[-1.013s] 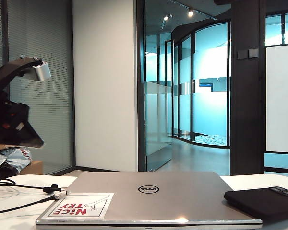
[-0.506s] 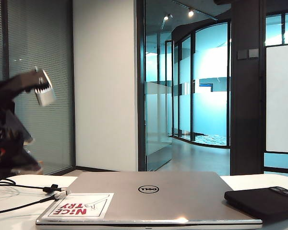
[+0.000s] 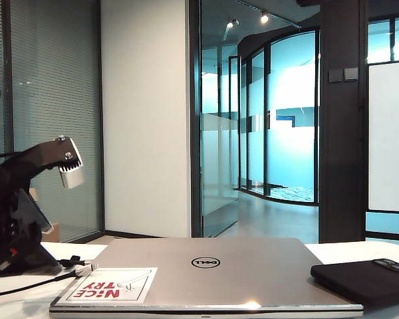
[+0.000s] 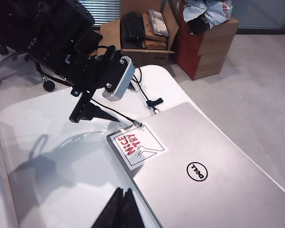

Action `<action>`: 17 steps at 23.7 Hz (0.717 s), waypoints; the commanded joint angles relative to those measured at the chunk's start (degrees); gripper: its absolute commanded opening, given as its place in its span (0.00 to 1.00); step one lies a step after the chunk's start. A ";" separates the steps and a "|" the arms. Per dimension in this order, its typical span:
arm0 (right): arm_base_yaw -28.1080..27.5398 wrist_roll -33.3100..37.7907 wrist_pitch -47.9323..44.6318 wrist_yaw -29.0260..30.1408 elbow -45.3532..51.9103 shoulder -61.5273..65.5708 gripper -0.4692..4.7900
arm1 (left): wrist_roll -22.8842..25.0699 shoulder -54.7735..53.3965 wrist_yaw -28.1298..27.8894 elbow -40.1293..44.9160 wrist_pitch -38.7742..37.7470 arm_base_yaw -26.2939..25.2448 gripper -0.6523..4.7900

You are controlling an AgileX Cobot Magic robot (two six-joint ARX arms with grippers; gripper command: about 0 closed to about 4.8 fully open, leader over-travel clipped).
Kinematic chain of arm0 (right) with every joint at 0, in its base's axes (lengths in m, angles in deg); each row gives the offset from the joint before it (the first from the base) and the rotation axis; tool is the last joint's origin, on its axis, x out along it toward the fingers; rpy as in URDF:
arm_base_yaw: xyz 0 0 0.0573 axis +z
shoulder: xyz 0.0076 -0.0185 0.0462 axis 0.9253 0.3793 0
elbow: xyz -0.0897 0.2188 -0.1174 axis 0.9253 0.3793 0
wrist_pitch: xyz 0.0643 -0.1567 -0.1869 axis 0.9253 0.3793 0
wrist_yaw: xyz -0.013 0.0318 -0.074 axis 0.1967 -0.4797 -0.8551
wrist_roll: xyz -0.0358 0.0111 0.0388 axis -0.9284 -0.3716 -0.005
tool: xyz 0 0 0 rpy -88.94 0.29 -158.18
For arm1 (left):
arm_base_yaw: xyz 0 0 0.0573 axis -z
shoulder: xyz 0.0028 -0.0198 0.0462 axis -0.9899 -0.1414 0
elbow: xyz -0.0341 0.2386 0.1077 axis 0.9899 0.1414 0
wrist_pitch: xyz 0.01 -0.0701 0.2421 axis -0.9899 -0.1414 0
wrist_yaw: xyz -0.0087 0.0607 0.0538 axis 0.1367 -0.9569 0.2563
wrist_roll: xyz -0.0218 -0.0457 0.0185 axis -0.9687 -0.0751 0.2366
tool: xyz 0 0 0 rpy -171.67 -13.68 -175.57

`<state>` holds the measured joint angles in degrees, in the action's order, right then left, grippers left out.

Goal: Pick up the charging cable and the phone, plug the charging cable into the charging port on the phone, and finally place them back on the table.

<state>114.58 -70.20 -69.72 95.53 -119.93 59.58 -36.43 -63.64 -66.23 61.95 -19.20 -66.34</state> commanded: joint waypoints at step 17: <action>0.02 -0.15 -1.01 0.02 -0.39 -0.22 0.08 | 1.20 -12.83 0.09 -4.46 7.72 -0.07 0.85</action>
<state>114.58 -70.20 -69.72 95.53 -119.93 59.56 -35.59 -75.72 -66.47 57.76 -10.46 -66.54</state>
